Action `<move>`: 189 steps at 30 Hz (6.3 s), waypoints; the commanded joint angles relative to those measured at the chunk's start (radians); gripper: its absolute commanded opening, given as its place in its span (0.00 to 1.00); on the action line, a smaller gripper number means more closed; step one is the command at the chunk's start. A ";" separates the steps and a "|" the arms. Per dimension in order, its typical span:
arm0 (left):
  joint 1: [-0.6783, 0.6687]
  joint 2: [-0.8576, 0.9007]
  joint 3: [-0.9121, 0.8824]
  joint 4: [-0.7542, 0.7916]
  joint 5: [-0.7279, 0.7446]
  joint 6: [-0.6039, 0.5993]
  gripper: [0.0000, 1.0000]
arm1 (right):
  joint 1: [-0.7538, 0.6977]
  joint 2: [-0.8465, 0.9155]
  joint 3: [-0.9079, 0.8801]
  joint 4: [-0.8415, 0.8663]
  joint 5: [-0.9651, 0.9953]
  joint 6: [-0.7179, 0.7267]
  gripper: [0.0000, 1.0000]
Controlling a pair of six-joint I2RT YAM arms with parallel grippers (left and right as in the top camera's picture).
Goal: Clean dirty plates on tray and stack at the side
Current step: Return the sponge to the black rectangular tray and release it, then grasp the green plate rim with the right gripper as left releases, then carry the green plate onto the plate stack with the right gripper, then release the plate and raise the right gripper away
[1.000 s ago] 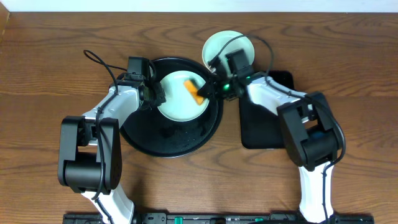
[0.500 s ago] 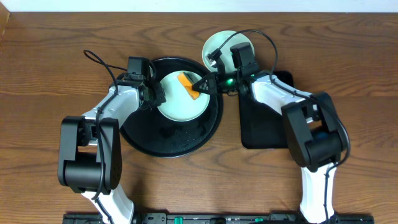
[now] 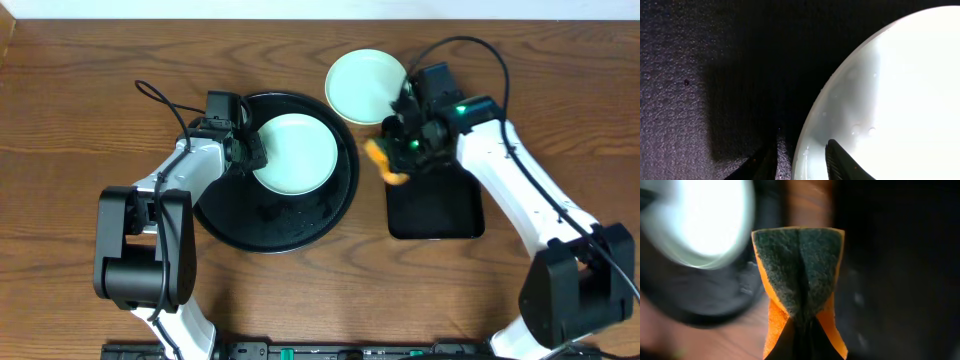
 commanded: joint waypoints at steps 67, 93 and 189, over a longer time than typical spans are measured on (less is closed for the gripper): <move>-0.160 -0.503 -0.017 -0.590 -0.268 -0.076 0.82 | 0.256 0.438 0.065 0.805 0.170 -0.265 0.44; -0.003 -0.505 -0.017 -0.588 -0.362 -0.080 0.91 | 0.280 0.329 0.078 0.829 0.205 -0.371 0.01; -0.003 -0.505 -0.016 -0.588 -0.362 -0.080 0.93 | -0.144 0.430 0.075 1.070 0.106 0.083 0.25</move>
